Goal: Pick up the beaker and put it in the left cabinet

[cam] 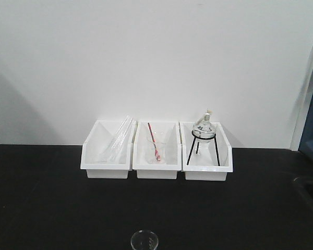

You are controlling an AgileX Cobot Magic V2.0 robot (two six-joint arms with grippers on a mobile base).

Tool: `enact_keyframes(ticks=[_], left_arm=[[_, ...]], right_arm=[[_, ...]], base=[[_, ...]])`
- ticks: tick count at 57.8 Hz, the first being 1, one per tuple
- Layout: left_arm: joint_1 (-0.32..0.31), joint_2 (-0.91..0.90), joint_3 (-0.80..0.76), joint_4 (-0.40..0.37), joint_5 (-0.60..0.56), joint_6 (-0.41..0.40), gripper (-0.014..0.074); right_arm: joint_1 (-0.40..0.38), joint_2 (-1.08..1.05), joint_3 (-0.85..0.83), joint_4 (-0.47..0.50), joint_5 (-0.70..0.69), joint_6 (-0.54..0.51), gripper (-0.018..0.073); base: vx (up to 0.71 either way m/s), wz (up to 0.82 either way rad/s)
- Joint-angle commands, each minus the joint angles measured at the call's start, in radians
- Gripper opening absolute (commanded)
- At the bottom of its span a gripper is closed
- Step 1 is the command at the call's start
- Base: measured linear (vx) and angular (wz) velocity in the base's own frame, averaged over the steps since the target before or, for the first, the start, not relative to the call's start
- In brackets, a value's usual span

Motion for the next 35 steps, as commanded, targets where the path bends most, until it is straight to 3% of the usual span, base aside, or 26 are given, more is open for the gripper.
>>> enact_keyframes(ticks=[1,35], left_arm=[[-0.001,-0.019,0.016,-0.003,-0.075,-0.003,0.0001],[-0.001,-0.019,0.016,-0.003,-0.075,-0.003,0.0001]], right_arm=[[-0.007,-0.014,0.006,-0.002,-0.081,-0.005,-0.0006],[-0.007,-0.014,0.006,-0.002,-0.081,-0.005,-0.0006]], base=[[0.00,0.00],[0.00,0.00]])
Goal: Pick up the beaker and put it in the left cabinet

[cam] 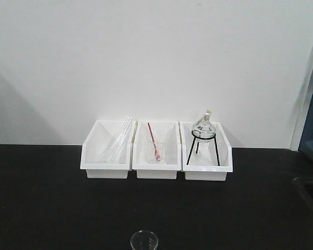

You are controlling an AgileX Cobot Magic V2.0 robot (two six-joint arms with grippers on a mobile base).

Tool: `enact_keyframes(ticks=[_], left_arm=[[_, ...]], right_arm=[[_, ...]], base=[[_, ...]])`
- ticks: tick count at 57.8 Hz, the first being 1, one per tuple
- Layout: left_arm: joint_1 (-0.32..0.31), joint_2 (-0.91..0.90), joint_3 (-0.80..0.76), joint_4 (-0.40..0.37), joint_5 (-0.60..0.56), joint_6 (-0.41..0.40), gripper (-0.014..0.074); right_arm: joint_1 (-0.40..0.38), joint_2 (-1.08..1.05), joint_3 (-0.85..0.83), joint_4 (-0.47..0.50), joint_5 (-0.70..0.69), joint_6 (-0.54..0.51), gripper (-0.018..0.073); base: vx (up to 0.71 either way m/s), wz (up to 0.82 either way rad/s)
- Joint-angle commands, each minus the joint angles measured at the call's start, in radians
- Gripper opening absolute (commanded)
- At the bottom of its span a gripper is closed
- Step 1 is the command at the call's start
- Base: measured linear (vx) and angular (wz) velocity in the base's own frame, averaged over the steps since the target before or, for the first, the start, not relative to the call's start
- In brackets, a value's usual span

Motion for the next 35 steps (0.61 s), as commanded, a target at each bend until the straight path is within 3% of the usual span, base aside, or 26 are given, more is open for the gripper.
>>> enact_keyframes(ticks=[1,10,18,35], left_arm=[[-0.001,-0.019,0.016,-0.003,-0.075,-0.003,0.0001],[-0.001,-0.019,0.016,-0.003,-0.075,-0.003,0.0001],[-0.001,-0.019,0.016,-0.003,-0.075,-0.003,0.0001],[-0.001,-0.019,0.016,-0.003,-0.075,-0.003,0.0001]], right_arm=[[-0.007,-0.014,0.006,-0.002,-0.081,-0.005,-0.0006],[-0.007,-0.014,0.006,-0.012,-0.083,-0.005,-0.0006],[-0.007,-0.014,0.006,-0.082,-0.089,-0.005,-0.0006],[-0.007,-0.014,0.006,-0.085,-0.158,0.001,-0.0006]], base=[[0.00,-0.01],[0.00,0.00],[0.00,0.00],[0.00,0.00]])
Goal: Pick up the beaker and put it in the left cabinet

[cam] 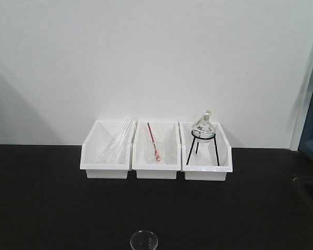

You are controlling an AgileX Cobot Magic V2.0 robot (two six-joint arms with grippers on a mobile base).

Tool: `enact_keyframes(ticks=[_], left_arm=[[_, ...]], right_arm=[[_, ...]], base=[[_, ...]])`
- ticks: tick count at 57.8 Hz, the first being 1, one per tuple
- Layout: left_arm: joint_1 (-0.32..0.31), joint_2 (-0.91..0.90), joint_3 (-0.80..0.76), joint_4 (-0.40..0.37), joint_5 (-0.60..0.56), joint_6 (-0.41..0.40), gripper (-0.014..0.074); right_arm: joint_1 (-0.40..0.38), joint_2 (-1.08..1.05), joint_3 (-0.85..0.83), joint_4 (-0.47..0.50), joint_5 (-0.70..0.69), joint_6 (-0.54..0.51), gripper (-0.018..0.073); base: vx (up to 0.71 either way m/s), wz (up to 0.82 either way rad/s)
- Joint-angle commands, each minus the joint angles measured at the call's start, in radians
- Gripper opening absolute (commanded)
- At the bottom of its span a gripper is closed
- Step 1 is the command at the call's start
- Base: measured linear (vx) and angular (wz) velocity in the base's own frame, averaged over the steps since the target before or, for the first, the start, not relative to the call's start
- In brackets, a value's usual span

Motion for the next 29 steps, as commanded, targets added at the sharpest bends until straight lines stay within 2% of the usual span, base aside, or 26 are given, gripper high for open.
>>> enact_keyframes(ticks=[1,12,29], left_arm=[[-0.001,-0.019,0.016,-0.003,-0.075,-0.003,0.0001],[-0.001,-0.019,0.016,-0.003,-0.075,-0.003,0.0001],[-0.001,-0.019,0.016,-0.003,-0.075,-0.003,0.0001]], right_arm=[[-0.007,-0.014,0.006,-0.013,-0.130,0.000,-0.0006],[-0.007,-0.014,0.006,-0.013,-0.297,0.001,-0.0006],[-0.007,-0.014,0.004,-0.026,-0.362,-0.007,-0.0006]], base=[[0.00,0.00],[0.00,0.00],[0.00,-0.01]])
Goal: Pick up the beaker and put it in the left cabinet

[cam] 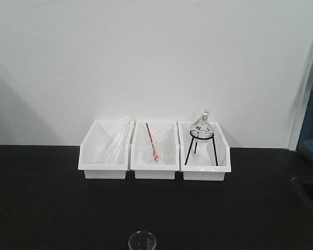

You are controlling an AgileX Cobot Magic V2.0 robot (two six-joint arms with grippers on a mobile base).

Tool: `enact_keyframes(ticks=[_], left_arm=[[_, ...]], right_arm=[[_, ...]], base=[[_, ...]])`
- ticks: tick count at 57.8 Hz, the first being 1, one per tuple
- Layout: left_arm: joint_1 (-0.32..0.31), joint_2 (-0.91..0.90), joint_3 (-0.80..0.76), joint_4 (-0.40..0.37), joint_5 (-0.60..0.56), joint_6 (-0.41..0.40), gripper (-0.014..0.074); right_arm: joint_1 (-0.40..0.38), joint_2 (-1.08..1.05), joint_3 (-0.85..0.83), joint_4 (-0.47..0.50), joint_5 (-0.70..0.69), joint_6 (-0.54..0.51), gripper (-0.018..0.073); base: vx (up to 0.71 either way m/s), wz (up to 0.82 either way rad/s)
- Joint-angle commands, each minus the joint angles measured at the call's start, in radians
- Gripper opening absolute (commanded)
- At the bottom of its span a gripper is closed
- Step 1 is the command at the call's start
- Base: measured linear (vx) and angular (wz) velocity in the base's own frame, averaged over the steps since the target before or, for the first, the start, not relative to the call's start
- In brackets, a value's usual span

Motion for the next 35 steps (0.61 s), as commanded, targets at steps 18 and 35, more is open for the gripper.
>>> enact_keyframes(ticks=[18,35], left_arm=[[-0.001,-0.019,0.016,-0.003,-0.075,-0.003,0.0001],[-0.001,-0.019,0.016,-0.003,-0.075,-0.003,0.0001]], right_arm=[[-0.006,0.029,-0.089,-0.009,-0.042,0.055,-0.0006],[-0.007,0.247,-0.326,-0.018,-0.018,-0.008,0.0005]], base=[[0.01,-0.05],[0.00,-0.02]])
